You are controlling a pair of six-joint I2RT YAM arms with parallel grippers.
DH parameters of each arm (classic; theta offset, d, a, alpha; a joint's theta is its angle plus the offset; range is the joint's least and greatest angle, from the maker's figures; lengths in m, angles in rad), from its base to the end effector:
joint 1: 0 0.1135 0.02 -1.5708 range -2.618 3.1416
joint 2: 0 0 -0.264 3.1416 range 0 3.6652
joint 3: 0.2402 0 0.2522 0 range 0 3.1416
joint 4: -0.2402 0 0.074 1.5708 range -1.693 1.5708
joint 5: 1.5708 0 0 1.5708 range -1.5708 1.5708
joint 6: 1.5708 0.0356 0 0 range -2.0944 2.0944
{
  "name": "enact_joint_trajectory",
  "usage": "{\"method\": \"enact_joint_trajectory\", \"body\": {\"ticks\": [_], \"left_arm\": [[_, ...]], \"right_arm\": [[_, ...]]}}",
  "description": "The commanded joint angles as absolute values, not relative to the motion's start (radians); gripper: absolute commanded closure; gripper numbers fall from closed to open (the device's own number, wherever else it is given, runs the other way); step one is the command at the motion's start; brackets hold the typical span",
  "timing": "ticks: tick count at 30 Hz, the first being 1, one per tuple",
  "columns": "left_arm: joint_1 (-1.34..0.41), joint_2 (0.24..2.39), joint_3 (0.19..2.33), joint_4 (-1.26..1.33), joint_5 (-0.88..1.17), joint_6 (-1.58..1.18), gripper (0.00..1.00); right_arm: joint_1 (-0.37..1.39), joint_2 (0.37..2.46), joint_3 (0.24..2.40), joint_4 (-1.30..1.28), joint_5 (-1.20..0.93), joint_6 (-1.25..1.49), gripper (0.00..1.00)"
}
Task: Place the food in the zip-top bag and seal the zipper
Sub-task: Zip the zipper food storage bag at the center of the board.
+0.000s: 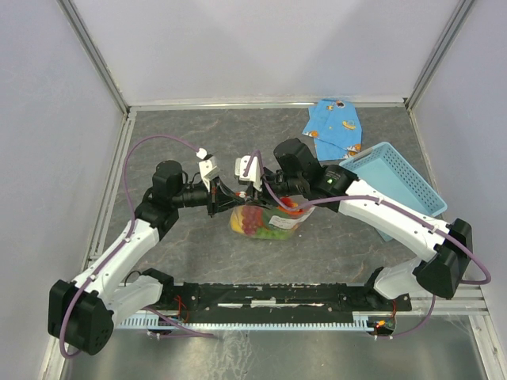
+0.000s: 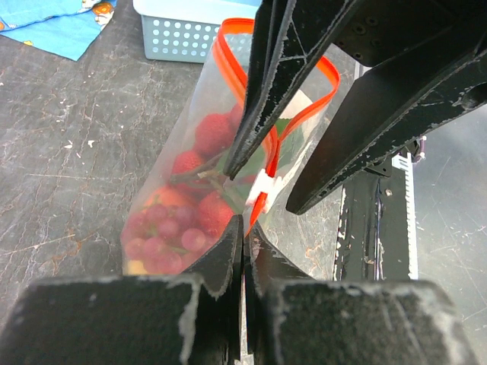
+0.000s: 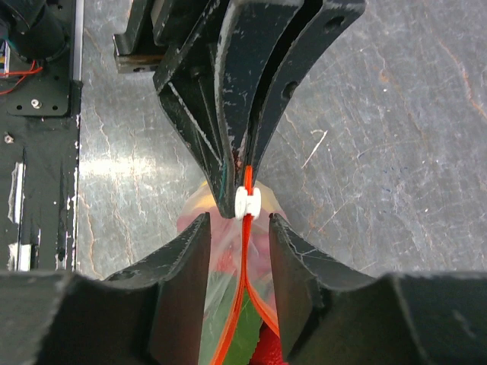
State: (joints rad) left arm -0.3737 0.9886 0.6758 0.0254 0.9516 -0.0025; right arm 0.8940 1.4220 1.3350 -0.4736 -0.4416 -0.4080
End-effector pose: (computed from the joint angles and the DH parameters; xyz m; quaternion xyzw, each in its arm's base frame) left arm 0.1916 -0.1063 0.2889 0.4009 0.6493 -0.4600 0.4541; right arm 0.1886 0.2590 0.3566 -0.6017 0.6150 0.2996 0.4122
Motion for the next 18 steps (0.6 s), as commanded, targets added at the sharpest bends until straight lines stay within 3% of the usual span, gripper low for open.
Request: {"method": "enact_joint_trajectory", "body": {"ticks": [1,4,10,15,18], "left_arm": [[-0.379,0.951,0.687,0.095,0.981,-0.002,0.97],[-0.379,0.946,0.684,0.095,0.977,-0.002,0.97],[-0.379,0.937,0.684,0.078,0.957,0.004,0.97],[-0.378,0.925,0.687,0.071,0.929,0.005,0.97],[-0.379,0.914,0.686,0.063,0.883,-0.001,0.97]], "right_arm": [[0.893,1.406,1.368,-0.395,-0.471,-0.406,0.55],[0.893,1.425,1.381,-0.387,-0.479,-0.405,0.56],[0.893,1.461,1.405,-0.386,-0.504,-0.405,0.69],[0.893,1.471,1.417,-0.407,-0.507,-0.410,0.90],[0.891,1.454,1.413,-0.466,-0.451,-0.449,0.94]]}}
